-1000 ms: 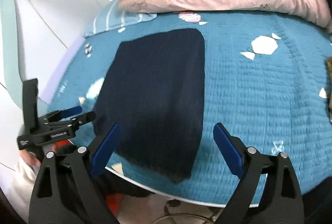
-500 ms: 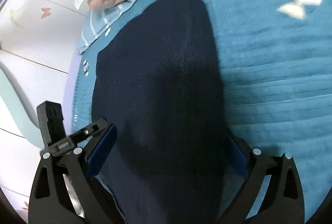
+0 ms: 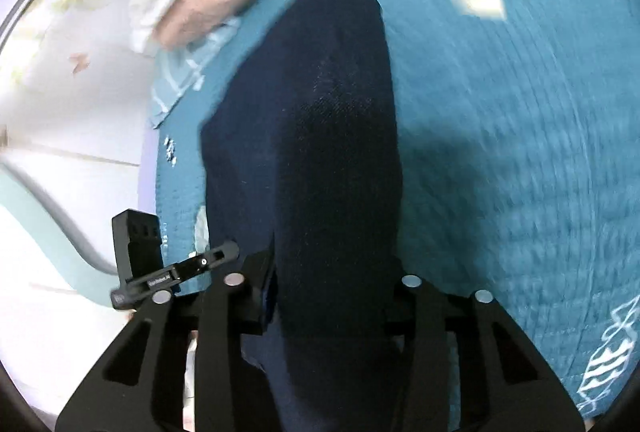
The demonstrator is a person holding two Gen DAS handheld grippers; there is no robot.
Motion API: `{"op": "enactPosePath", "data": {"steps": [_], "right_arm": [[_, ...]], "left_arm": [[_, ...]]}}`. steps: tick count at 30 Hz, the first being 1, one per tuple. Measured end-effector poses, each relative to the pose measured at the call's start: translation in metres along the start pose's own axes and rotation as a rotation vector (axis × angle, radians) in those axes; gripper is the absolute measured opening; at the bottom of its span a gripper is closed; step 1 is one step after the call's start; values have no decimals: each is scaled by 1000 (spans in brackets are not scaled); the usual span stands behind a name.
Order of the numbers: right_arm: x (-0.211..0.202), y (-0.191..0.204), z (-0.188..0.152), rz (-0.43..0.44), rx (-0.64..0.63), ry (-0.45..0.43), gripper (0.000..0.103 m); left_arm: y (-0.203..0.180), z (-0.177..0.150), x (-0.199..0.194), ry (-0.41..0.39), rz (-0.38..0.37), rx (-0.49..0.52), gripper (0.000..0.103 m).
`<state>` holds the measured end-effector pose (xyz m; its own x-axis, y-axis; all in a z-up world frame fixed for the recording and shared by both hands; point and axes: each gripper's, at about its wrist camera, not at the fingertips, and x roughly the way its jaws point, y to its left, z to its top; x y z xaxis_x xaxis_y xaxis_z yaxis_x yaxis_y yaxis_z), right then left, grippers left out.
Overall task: Fold large clothes
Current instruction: 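Grasp the folded bundle with both grippers and lift it off the quilt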
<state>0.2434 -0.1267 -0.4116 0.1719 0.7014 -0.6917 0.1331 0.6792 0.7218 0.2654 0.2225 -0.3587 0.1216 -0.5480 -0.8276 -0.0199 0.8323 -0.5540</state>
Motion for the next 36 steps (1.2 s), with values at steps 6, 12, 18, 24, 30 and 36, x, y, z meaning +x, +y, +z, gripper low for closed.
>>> {"op": "enactPosePath", "data": {"steps": [6, 12, 18, 24, 30, 36], "right_arm": [[20, -1, -1, 0, -29, -48, 42], [-33, 26, -6, 100, -58, -160, 32], [-138, 14, 3, 142, -111, -261, 32], [-298, -42, 17, 123, -128, -433, 32], [-435, -121, 27, 60, -111, -570, 33], [-489, -207, 47, -269, 11, -593, 56]], "left_arm": [[-16, -2, 3, -57, 64, -21, 33], [-67, -3, 5, -67, 127, 39, 21], [-183, 4, 18, -99, 96, 165, 20], [-349, 9, 52, -144, 38, 383, 21], [-496, 5, 122, -136, -38, 517, 21], [-560, -4, 198, -87, 14, 609, 30]]}}
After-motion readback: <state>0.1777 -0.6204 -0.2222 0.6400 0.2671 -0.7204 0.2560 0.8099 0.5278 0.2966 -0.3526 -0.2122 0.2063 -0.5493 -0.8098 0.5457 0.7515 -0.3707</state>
